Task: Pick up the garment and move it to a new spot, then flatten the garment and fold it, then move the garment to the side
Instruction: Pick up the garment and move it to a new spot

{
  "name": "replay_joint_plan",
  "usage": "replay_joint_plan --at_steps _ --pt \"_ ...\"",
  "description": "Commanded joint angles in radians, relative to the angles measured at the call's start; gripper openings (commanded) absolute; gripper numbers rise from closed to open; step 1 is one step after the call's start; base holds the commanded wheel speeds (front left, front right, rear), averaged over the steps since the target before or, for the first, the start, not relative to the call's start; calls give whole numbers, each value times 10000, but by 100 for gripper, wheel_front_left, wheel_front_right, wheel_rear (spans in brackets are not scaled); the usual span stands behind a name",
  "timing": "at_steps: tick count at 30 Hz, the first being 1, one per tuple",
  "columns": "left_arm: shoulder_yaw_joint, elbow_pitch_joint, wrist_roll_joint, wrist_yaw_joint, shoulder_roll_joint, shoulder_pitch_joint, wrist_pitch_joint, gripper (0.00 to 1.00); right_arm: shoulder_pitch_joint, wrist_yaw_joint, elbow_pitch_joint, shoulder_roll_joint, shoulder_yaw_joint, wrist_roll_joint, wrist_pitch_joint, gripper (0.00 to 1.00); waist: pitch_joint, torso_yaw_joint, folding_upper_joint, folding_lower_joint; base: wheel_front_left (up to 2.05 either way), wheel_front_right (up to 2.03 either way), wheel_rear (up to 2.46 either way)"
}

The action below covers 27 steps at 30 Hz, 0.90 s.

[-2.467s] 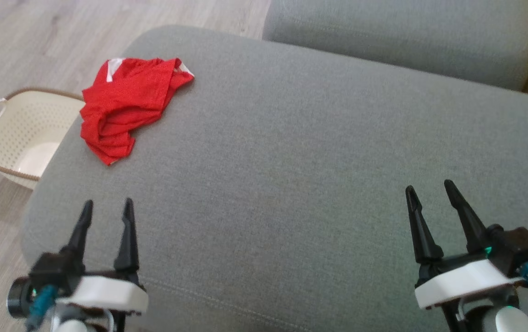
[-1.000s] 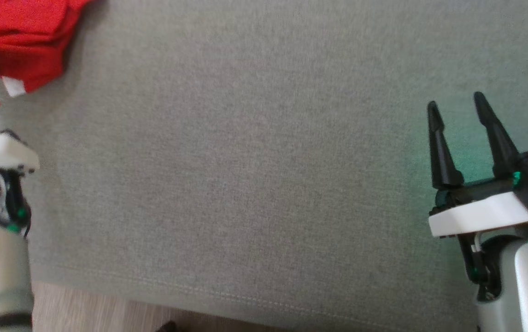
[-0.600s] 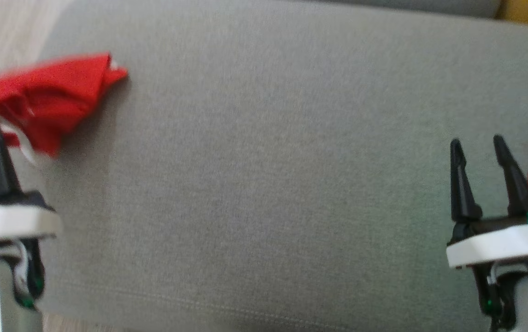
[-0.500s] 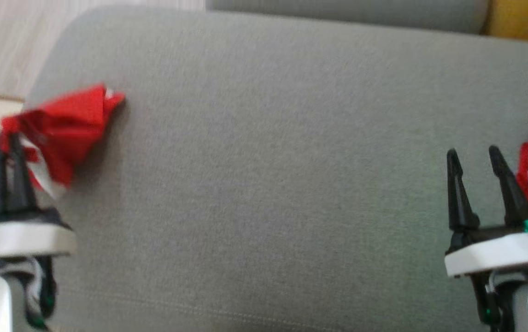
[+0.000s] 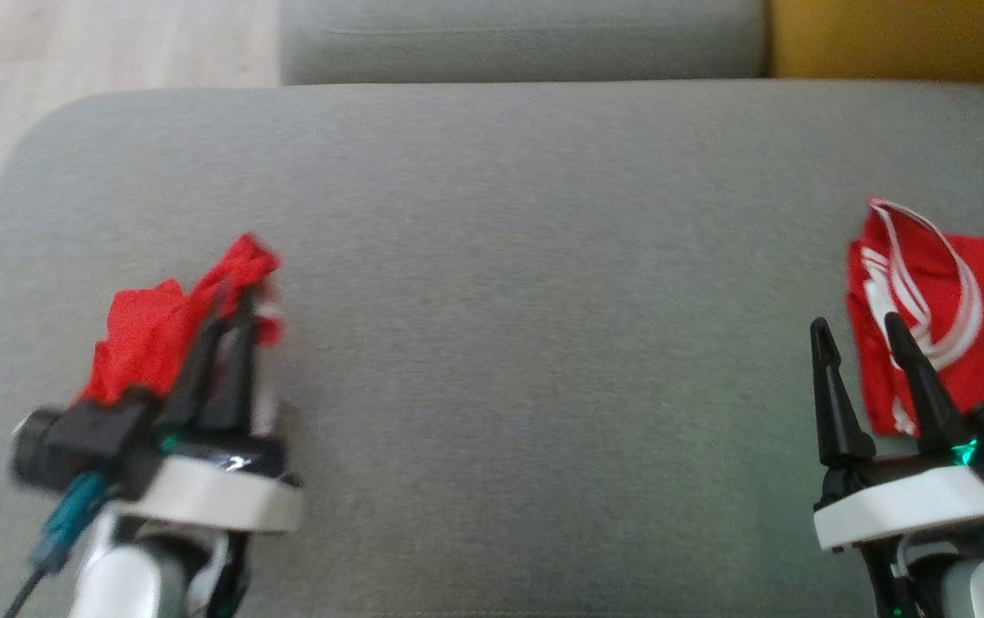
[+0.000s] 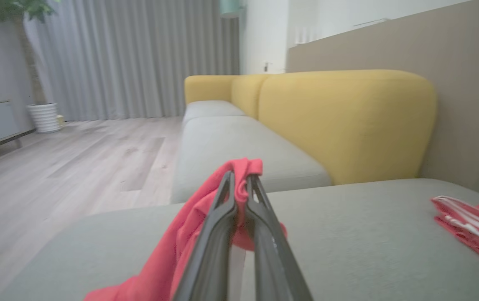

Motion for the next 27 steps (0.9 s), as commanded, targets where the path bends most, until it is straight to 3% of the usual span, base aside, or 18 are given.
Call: replay_joint_plan --at_steps 1,8,14,23,24,25,26,27 --pt "-86 -328 -61 -238 -65 -1164 -46 0 -432 65 -415 -53 274 135 -41 100 380 -662 0 1 0 0 0" --pt "-1680 293 41 -803 -330 -3464 14 0 -947 65 -256 -53 467 494 -431 100 1470 -2172 0 1 0 0 0" --pt "-2867 1602 90 -980 -493 -5010 222 0 -1241 65 182 -53 569 948 -946 100 2390 -3215 0 1 0 0 0" --pt "-3730 4620 197 -1051 -341 -5447 397 0 -1583 65 811 -53 874 1266 -1522 100 2925 -3673 0 1 0 0 0" --pt "-3810 4875 232 -1055 -329 -5488 265 4 -1625 65 872 -53 908 1286 -1550 100 2942 -3663 0 1 0 0 0" --pt "-3880 5106 275 -1057 -318 -5518 137 43 -1666 65 924 -53 940 1317 -1576 100 2948 -3637 0 1 0 0 0" --pt "-3929 5303 266 -1059 -334 -5531 4 99 -1703 65 972 -53 954 1303 -1598 100 2939 -3584 0 1 0 0 0" --pt "-3987 5455 262 -1060 -354 -5548 -144 100 -1733 65 1021 -53 986 1305 -1598 100 2915 -3519 0 1 0 0 0"
